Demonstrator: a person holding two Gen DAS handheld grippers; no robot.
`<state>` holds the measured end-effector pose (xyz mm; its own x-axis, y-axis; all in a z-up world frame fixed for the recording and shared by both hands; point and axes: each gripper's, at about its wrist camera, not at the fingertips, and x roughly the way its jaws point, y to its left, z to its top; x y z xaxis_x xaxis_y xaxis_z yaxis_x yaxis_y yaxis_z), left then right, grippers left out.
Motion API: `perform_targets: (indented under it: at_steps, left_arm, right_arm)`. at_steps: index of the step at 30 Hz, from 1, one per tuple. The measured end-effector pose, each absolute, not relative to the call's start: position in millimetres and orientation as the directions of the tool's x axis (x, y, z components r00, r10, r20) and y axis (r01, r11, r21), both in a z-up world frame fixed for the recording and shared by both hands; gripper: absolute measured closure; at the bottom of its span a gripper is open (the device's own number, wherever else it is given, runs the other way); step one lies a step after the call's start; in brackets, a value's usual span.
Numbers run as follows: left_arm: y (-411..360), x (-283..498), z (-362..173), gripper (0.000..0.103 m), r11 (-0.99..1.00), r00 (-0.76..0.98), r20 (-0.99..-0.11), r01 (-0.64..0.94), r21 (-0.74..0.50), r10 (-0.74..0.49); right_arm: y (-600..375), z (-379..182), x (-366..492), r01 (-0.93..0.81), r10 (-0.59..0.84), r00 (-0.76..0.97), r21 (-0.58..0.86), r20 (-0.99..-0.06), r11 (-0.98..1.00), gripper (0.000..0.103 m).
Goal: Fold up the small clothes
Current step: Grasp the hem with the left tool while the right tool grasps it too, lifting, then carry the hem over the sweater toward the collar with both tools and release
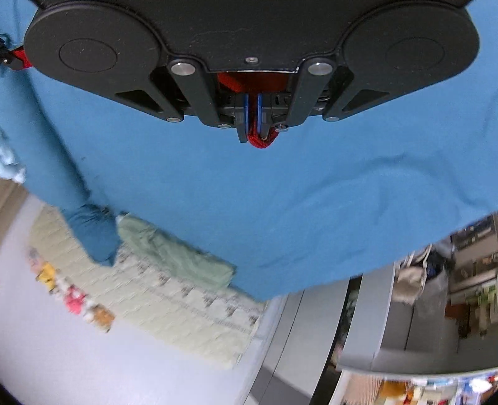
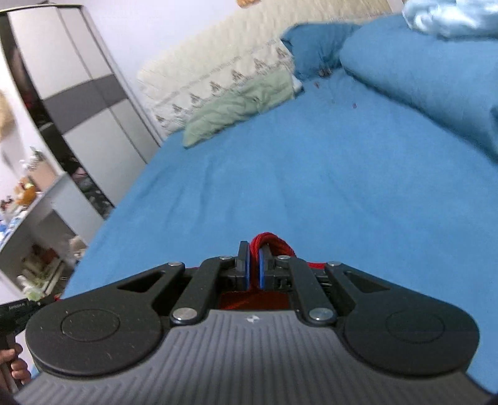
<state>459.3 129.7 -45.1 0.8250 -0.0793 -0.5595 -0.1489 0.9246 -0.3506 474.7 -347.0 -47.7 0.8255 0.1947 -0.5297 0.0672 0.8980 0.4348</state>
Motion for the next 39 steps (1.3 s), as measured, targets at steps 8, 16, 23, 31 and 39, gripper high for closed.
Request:
perform_targets:
  at_steps: [8, 16, 23, 31, 39]
  left_arm:
    - [133.2, 511.4, -87.5, 0.099, 0.923, 0.788, -0.613, -0.194, -0.332, -0.055]
    - [119.9, 536.9, -106.3, 0.099, 0.91, 0.768, -0.641, -0.259, -0.324, -0.009]
    - [128.6, 531.6, -100.2, 0.046, 0.901, 0.76, -0.649, -0.263, -0.345, -0.027]
    - [103.0, 437.1, -65.1, 0.001, 0.987, 0.801, -0.595, -0.041, -0.158, -0.062]
    - [63.8, 409.2, -135.0, 0.002, 0.996, 0.694, -0.714, 0.082, -0.044, -0.088]
  right_arm:
    - [-341.0, -98.8, 535.7, 0.111, 0.144, 0.823, 0.405, -0.549, 0.907, 0.082]
    - [-330.7, -115.6, 568.7, 0.159, 0.076, 0.829, 0.364, -0.554, 0.918, 0.082]
    - [-328.6, -113.0, 553.7, 0.149, 0.068, 0.822, 0.33, -0.565, 0.932, 0.055]
    - [-298.2, -105.9, 467.4, -0.086, 0.173, 0.84, 0.188, -0.515, 0.978, 0.008]
    - [-272.4, -162.6, 445.6, -0.104, 0.139, 0.752, 0.091, -0.644, 0.99, 0.007]
